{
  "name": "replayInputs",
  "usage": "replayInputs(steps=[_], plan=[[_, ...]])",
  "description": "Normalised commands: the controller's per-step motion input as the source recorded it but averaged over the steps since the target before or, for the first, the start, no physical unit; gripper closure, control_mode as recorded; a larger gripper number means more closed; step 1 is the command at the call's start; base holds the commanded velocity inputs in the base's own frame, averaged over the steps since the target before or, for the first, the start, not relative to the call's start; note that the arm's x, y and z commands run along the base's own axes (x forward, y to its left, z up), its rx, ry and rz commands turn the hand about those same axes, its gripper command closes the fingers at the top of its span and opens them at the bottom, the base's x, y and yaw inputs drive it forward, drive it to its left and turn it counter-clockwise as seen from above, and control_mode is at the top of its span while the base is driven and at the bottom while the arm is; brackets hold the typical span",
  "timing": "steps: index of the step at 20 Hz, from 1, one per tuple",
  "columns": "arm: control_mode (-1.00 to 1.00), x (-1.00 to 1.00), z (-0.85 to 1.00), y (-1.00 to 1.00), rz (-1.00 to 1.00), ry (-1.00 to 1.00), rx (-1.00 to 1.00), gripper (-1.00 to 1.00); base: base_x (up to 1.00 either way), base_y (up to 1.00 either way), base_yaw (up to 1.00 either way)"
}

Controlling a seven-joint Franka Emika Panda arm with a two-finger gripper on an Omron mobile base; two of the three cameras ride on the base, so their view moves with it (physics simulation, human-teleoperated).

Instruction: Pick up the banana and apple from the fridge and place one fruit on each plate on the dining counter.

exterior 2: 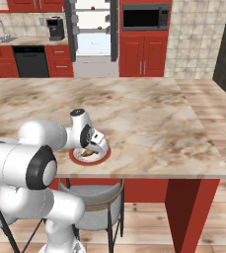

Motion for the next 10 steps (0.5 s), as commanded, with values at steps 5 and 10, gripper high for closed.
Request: replayInputs(steps=[5,10], plan=[[-1.0,-0.01,-0.01,0.0,-0.28,0.0,0.01,1.0,0.0,0.0,0.0],[-1.0,-0.02,0.0,0.01,-0.38,0.0,0.19,1.0,0.0,0.0,0.0]])
